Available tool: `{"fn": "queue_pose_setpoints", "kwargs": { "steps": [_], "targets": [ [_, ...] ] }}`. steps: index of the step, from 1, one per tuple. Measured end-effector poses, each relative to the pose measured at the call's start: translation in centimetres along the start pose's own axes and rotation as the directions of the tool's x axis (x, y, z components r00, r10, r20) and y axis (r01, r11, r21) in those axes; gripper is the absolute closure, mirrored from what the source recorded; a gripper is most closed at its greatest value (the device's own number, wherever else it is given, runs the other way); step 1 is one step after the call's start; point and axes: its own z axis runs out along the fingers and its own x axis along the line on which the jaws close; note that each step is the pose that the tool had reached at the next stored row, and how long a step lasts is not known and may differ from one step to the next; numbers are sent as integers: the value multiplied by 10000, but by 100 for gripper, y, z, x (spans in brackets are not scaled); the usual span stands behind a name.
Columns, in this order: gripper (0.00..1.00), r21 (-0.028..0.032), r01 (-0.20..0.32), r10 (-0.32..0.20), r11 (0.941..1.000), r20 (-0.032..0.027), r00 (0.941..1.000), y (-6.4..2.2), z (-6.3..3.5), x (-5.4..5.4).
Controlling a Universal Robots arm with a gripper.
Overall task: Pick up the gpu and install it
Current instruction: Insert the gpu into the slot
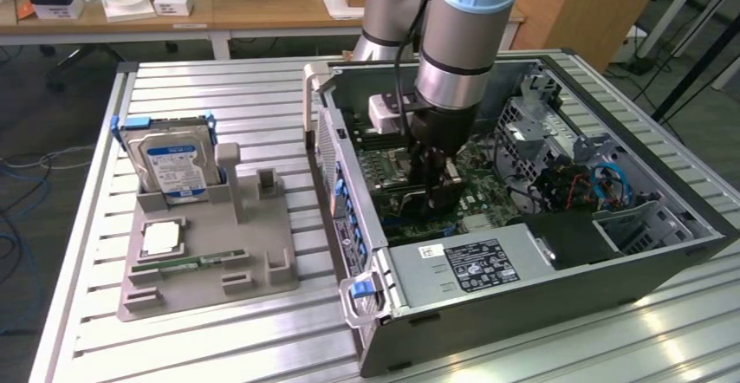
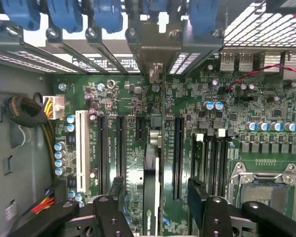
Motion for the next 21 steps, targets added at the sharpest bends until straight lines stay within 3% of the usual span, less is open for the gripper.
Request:
{"fn": "queue_pose_setpoints", "kwargs": {
  "steps": [9,15,17,20,21],
  "targets": [
    [38,0,0,0,10000,0,10000,-8,-263,10],
    [39,13,2,-2,10000,-8,10000,-7,-309,3],
    [52,16,0,0,10000,-10,10000,-6,-309,3],
    [57,21,0,0,10000,-9,10000,-7,-309,3],
    [63,23,0,0,10000,-9,10000,-7,-309,3]
  ]
}}
